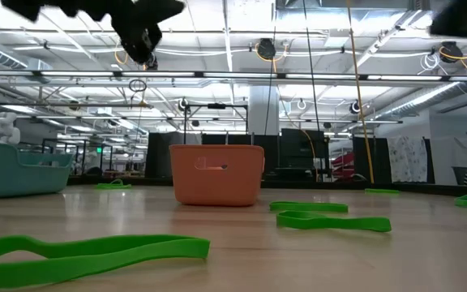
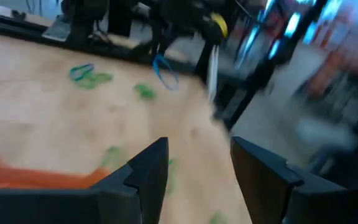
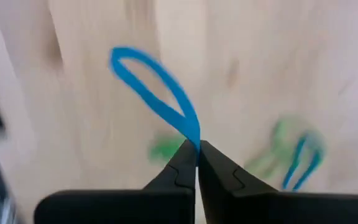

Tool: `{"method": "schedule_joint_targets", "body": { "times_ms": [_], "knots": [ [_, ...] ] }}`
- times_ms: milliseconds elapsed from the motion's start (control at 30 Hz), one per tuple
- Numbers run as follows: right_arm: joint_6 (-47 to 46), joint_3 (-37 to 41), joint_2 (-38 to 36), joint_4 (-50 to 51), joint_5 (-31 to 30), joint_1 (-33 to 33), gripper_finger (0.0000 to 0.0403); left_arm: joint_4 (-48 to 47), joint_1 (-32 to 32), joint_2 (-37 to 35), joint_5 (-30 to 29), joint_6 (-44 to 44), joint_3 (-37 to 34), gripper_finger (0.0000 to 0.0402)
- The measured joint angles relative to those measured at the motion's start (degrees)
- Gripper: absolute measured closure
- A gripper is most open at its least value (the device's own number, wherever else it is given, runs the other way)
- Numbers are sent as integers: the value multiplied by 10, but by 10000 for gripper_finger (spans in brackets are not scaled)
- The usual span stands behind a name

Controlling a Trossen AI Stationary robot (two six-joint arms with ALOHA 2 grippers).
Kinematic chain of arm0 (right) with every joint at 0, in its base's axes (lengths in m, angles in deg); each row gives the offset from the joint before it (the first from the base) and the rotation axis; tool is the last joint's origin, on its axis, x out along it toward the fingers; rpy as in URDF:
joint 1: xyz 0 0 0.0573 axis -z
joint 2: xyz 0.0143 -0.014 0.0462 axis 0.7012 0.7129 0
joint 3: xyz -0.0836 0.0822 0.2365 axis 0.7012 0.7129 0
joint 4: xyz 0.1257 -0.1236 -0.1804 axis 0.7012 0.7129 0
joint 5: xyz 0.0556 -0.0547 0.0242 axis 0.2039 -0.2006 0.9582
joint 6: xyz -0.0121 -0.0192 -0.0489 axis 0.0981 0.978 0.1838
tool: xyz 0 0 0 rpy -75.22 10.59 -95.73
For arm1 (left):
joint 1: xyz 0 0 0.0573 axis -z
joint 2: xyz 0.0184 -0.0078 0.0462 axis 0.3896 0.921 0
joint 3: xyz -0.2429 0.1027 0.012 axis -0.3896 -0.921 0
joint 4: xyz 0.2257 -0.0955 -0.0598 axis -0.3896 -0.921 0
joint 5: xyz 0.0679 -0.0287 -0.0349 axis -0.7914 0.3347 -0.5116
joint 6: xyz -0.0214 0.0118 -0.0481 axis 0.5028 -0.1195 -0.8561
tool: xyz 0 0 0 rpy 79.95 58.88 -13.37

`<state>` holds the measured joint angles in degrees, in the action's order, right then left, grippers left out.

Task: Sort rubber bands into baskets
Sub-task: Put the blue rubber band into the green bin

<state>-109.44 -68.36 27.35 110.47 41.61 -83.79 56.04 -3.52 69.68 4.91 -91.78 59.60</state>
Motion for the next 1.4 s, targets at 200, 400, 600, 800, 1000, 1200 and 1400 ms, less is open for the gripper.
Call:
{"method": "schedule_joint_targets", "body": {
  "times_ms": [200,400,600,800,1000,1200,1400],
  "knots": [
    [94,-38,0,-134,-159,16,402,306,1,164,-1,-177,-7,221],
    [209,-38,0,-279,-174,50,403,363,1,275,-14,-277,57,221],
    [274,-38,0,-320,-174,79,403,369,-1,320,13,-286,121,221],
    [301,-38,0,-333,-174,95,403,363,-6,331,47,-275,154,221],
    [305,-38,0,-332,-173,100,402,356,-9,331,48,-274,155,221],
    [305,-38,0,-333,-172,100,402,324,-15,331,48,-272,155,222],
    [302,-38,0,-333,-167,99,402,321,-16,331,47,-257,155,248]
  ]
}}
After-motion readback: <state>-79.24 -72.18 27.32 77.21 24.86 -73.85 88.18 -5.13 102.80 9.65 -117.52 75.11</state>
